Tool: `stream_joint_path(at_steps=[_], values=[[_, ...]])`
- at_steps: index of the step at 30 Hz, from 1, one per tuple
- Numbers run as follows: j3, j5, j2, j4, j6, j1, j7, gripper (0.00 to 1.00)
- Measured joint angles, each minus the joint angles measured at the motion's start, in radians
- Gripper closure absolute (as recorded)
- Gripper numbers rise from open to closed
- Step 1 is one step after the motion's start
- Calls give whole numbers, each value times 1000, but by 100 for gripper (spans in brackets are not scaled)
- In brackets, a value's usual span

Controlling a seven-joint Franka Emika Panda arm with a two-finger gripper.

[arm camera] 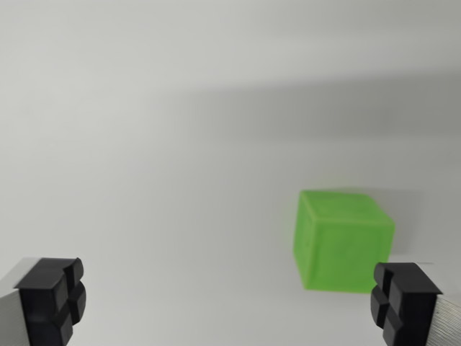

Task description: Stack cube

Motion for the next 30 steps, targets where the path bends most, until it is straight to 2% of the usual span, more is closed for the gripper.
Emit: stream_joint_path(at_steps=[8,17,30], values=[[-17,12,27,-41,65,-31,-61,0],[-29,32,61,-75,132,-68,-132,0],[-33,81,136,-110,237,-142,-259,0]])
